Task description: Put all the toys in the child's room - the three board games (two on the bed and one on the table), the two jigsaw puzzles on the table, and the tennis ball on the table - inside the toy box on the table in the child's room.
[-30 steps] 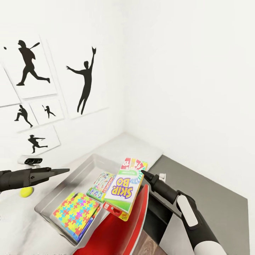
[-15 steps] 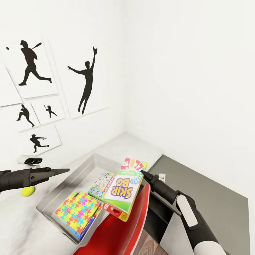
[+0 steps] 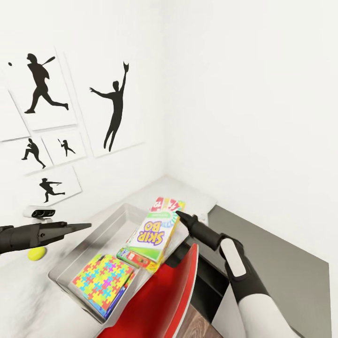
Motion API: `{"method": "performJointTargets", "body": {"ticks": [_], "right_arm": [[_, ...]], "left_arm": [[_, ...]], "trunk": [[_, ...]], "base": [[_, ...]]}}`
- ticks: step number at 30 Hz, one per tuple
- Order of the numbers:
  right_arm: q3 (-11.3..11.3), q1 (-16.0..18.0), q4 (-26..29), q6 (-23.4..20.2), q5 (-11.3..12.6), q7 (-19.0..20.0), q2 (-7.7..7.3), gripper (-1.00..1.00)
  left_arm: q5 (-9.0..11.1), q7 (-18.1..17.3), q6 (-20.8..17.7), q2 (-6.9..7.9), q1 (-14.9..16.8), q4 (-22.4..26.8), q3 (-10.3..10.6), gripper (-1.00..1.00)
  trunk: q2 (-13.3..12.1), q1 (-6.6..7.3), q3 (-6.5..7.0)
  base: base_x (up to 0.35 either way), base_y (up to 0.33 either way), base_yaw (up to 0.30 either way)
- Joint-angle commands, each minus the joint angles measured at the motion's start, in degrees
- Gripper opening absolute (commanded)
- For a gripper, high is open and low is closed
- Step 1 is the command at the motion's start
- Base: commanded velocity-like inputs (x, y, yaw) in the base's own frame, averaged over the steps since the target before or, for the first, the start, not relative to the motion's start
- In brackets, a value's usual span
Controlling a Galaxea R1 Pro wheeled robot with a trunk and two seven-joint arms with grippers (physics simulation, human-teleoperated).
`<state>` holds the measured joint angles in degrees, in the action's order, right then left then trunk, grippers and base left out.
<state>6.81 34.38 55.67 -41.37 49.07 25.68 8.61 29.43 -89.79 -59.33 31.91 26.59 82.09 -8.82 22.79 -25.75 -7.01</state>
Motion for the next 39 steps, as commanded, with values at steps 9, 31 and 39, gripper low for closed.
{"method": "performJointTargets", "body": {"ticks": [9,31,39], "right_arm": [[-2.7,7.3,-7.0,2.7,0.1,-11.5,1.39,-1.00],[-9.0,8.6,-13.9,9.6,0.3,-11.6,1.39,-1.00],[-10.4,8.6,-12.1,9.7,0.3,-11.6,1.39,-1.00]], "left_arm": [[0.0,-0.2,-0.6,0.25,0.0,0.0,-0.2,1.00],[-0.1,-0.2,-0.6,0.26,0.0,-0.2,-0.3,1.00],[-0.1,-0.2,-0.6,0.26,0.0,-0.3,-0.3,1.00]], "trunk": [[0.1,-0.03,-0.13],[0.1,-0.03,-0.13],[0.1,-0.03,-0.13]], "base": [[0.000,0.000,0.000],[-0.066,0.050,0.000],[-0.072,0.077,0.000]]}}
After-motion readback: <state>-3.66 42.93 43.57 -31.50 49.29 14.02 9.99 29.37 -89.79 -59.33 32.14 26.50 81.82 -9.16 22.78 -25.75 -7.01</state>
